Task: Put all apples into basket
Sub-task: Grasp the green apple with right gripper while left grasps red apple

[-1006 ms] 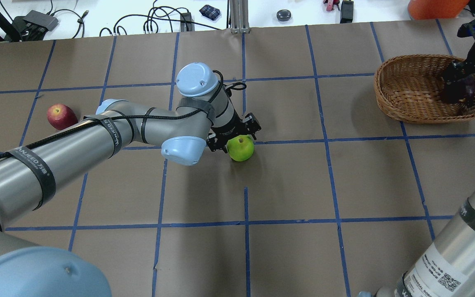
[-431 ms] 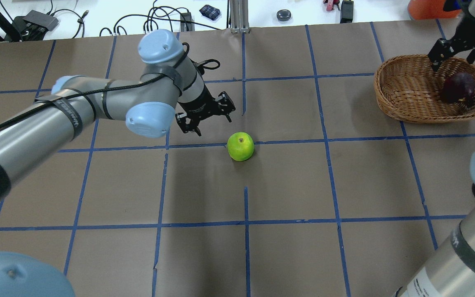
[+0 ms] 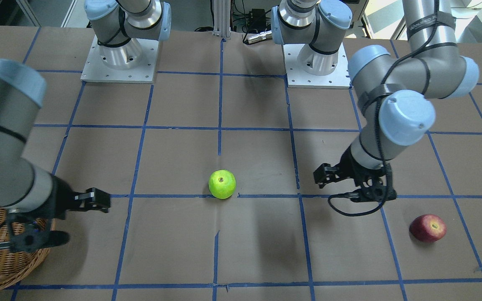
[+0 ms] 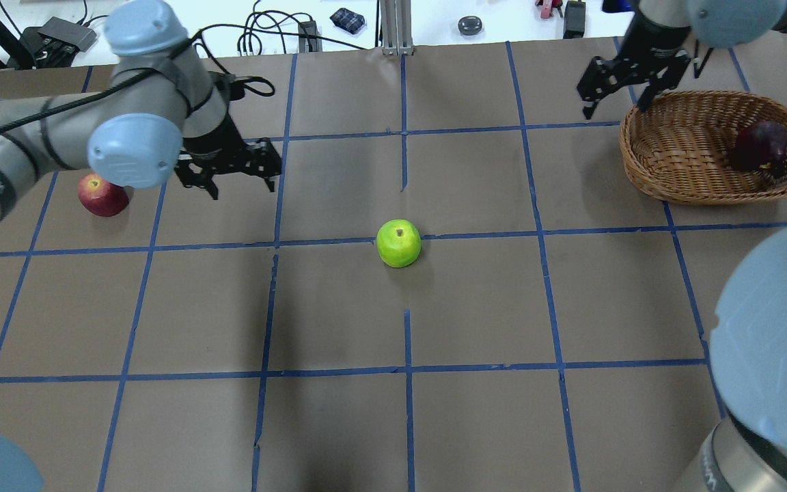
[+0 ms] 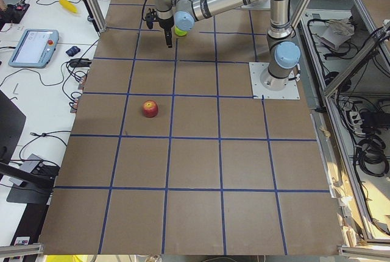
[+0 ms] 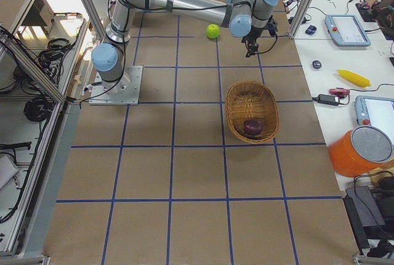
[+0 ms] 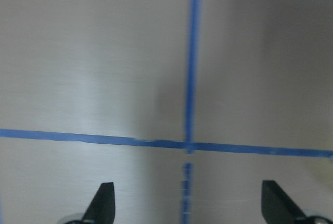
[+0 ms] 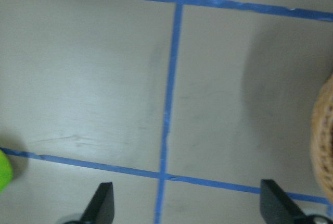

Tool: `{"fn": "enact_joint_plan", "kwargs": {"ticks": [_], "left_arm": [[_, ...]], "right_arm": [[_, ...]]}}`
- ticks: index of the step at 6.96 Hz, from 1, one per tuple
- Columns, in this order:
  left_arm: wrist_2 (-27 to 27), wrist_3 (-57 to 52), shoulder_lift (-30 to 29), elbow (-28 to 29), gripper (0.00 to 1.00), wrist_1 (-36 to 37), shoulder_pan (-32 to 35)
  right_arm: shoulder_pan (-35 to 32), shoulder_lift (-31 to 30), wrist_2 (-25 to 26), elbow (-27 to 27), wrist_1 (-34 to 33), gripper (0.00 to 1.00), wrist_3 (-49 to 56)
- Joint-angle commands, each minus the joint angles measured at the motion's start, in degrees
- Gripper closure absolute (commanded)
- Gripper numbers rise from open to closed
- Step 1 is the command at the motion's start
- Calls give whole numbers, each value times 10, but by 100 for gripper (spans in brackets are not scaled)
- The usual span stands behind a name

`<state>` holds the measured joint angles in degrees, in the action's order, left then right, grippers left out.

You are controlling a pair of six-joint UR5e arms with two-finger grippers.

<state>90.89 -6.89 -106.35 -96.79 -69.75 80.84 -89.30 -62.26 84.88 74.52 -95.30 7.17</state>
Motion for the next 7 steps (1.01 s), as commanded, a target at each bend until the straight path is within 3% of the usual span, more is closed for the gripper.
{"fn": "enact_joint_plan", "kwargs": {"ticks": [1, 2, 5, 7], "left_arm": [[19, -156, -14, 11, 0, 2, -132], [18, -196, -31, 17, 0, 20, -164], [19, -224, -115, 49, 0, 135, -171], [30, -263, -161, 88, 0, 141, -172]], "right_arm": [[-141, 11, -14, 12, 0, 0, -209], [-170, 27, -32, 16, -2, 0, -241], [-199, 77, -32, 19, -39, 0, -295], [-214, 99, -33, 19, -42, 0, -295]]}}
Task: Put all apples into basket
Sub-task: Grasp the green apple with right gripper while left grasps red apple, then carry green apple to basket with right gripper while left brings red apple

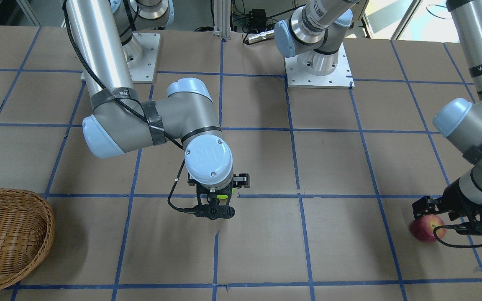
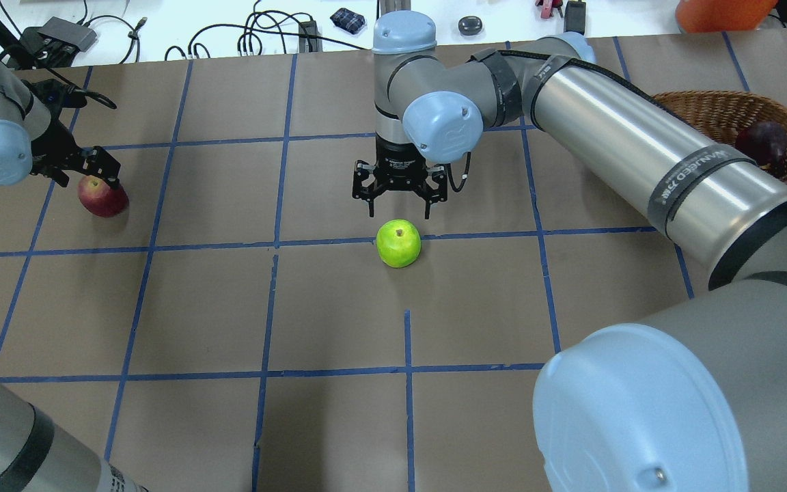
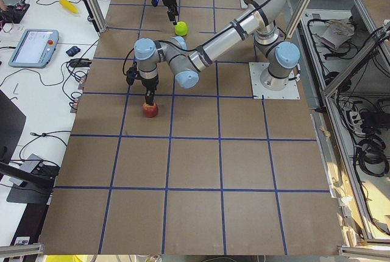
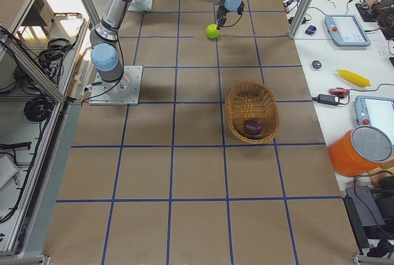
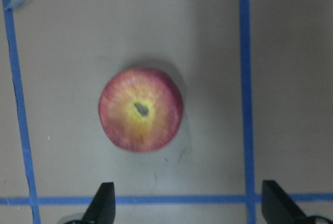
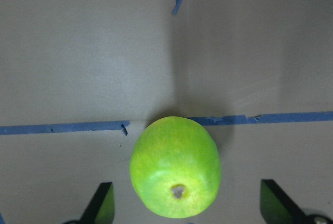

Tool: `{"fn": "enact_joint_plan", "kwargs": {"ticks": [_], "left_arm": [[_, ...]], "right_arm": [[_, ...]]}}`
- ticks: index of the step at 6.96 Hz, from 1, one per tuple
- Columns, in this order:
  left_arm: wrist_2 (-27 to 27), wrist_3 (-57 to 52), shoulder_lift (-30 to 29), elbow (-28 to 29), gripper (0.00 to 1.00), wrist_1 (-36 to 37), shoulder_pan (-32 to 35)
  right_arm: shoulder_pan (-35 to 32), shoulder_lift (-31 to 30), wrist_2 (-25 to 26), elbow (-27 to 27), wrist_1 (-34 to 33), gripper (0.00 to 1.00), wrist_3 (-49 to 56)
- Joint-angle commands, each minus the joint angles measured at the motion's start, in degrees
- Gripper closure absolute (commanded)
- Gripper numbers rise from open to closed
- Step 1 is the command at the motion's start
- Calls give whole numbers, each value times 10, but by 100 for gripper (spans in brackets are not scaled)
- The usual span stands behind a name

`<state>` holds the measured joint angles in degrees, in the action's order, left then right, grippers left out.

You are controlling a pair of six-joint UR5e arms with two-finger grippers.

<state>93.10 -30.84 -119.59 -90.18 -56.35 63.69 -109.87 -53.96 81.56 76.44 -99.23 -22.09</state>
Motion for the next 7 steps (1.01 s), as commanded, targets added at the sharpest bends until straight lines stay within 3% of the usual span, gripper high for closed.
{"fn": "enact_joint_plan", "kwargs": {"ticks": [1, 3, 4, 5, 6, 7], "left_arm": [[21, -23, -40, 28, 0, 8, -1], [19, -21, -58, 26, 0, 8, -1], [20, -21, -70, 27, 0, 9, -1], [20, -23, -73, 27, 4, 10, -1], [22, -25, -72, 31, 50, 5, -1], [22, -20, -59, 29, 62, -1, 0]], "right_arm": [[-9, 24, 0, 0, -2, 0, -2], [-9, 26, 1, 18, -7, 0, -3], [-9, 26, 7, 40, -48, 7, -6], [-9, 25, 1, 51, -88, 78, -42], [-9, 22, 10, 49, -102, 100, -50], [-6, 5, 17, 43, -99, 100, -50]]}}
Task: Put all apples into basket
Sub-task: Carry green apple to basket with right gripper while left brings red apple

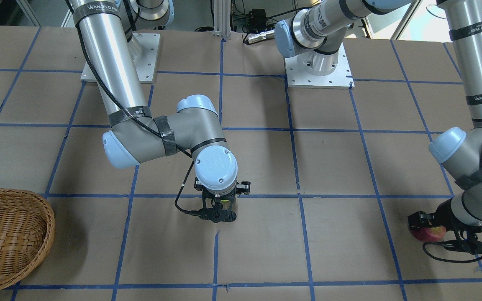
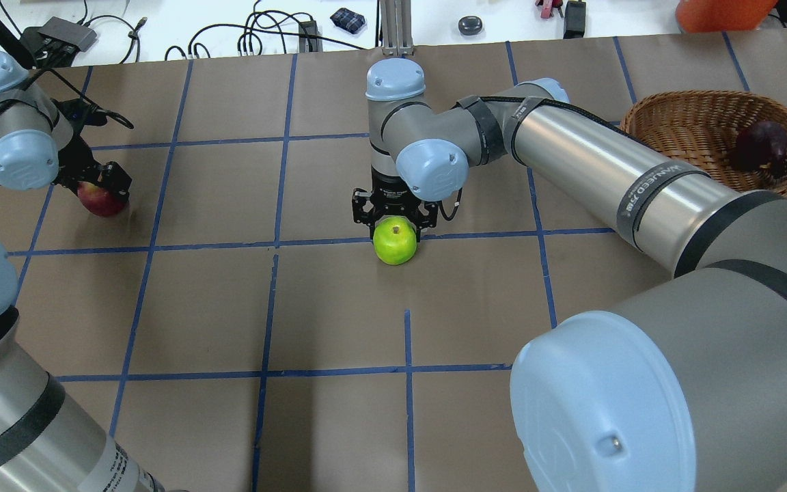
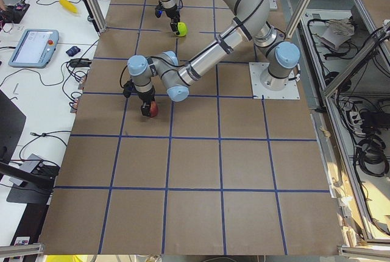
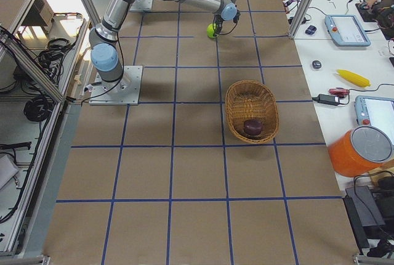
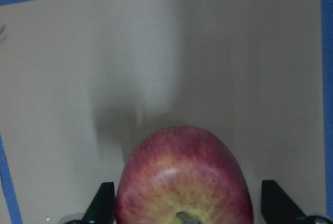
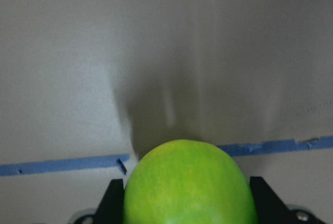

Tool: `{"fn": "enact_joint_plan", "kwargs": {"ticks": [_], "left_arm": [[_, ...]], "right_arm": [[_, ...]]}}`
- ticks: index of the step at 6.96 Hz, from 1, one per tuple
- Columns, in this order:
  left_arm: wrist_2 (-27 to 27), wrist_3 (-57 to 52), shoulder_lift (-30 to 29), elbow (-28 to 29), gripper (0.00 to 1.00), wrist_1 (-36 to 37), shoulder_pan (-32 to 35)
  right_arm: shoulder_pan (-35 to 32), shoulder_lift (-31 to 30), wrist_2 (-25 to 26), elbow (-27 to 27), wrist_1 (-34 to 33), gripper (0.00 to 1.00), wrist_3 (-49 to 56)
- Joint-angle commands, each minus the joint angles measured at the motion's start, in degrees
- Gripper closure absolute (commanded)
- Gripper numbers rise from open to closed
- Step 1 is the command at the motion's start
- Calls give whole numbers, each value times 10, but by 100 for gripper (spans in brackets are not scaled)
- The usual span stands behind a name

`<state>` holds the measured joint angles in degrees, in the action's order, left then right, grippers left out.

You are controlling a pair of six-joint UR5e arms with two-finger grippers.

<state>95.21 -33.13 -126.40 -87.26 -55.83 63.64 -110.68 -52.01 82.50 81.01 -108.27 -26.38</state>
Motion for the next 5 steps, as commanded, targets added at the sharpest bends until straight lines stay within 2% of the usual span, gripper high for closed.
{"fn": "enact_joint_plan", "kwargs": {"ticks": [1, 2, 3, 4, 5], "left_arm": [[2, 14, 23, 0, 63, -42, 9], [-2, 38, 48, -11, 63, -86, 15], [-5, 77, 72, -22, 63, -122, 32], [-6, 147, 100, -41, 63, -139, 73], [-31, 233, 128, -68, 63, -147, 120]], "right_arm": [[29, -57, 17, -14, 17, 100, 0], [90, -84, 33, -42, 81, 100, 58], [170, -94, 47, -81, 140, 100, 179], [242, -91, 100, -103, 141, 100, 239], [296, -87, 115, -97, 121, 100, 325]]}}
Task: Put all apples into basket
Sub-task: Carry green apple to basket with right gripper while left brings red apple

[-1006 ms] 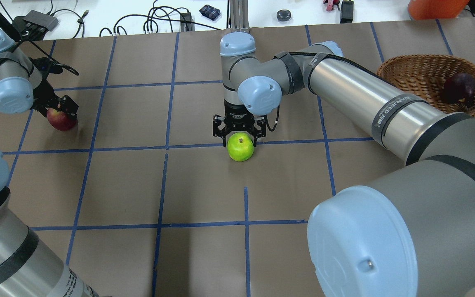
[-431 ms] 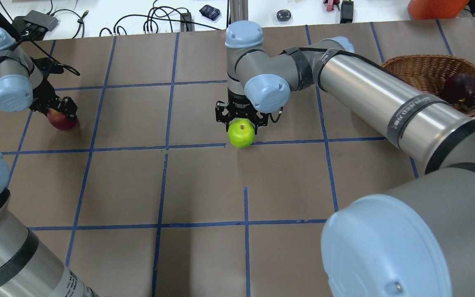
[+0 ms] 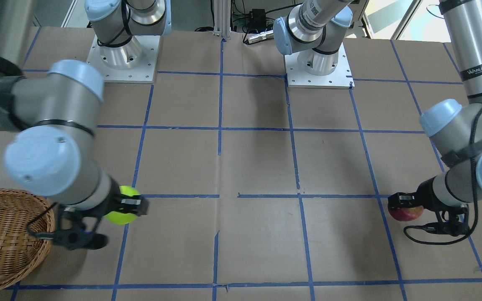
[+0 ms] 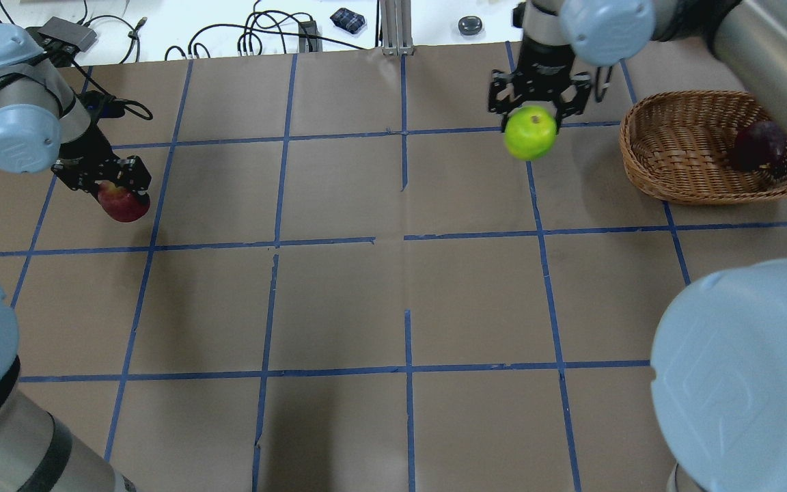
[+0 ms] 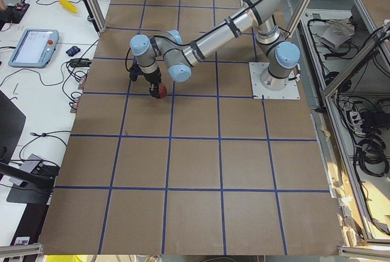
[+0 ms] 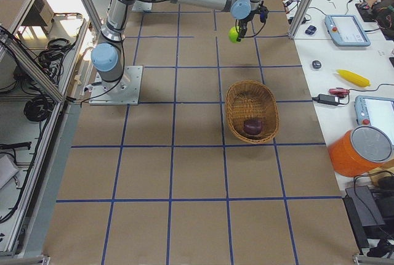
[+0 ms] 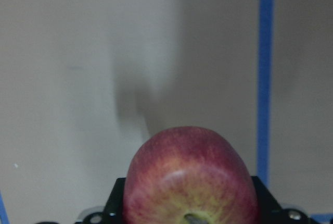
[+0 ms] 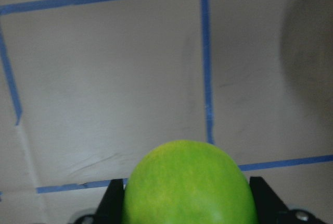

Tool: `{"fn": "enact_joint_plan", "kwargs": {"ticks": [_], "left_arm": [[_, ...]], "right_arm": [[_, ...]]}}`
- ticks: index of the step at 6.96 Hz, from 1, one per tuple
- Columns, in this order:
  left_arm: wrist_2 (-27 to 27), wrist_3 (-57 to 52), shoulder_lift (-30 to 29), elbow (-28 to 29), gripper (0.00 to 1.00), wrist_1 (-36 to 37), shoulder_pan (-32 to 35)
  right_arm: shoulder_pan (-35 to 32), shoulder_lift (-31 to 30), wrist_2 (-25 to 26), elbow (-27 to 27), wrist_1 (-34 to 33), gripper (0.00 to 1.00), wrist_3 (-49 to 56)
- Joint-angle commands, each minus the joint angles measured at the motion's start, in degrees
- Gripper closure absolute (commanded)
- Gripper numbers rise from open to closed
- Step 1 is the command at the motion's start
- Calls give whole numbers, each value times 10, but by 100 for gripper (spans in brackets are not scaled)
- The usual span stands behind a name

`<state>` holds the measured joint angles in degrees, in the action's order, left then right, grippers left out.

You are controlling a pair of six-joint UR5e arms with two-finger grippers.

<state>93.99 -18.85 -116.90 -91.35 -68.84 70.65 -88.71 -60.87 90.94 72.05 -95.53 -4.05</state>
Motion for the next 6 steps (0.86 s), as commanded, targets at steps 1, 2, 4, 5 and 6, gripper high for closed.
{"fn": "enact_joint_plan", "kwargs": {"ticks": [1, 2, 4, 5, 6], "left_arm": [[-64, 195, 53, -50, 63, -17, 95], [-117, 306, 64, -59, 63, -17, 146], [-127, 508, 42, -52, 66, 27, 292], [-130, 542, 20, -59, 65, 107, 344], [-130, 556, -1, -61, 65, 122, 375]], "right_arm": [[128, 22, 33, -2, -58, 100, 166], [175, 51, 30, -2, -89, 100, 231], [194, 96, 35, -2, -148, 100, 259], [201, 102, 45, -1, -145, 100, 259], [222, 108, 56, -1, -145, 100, 265]]}}
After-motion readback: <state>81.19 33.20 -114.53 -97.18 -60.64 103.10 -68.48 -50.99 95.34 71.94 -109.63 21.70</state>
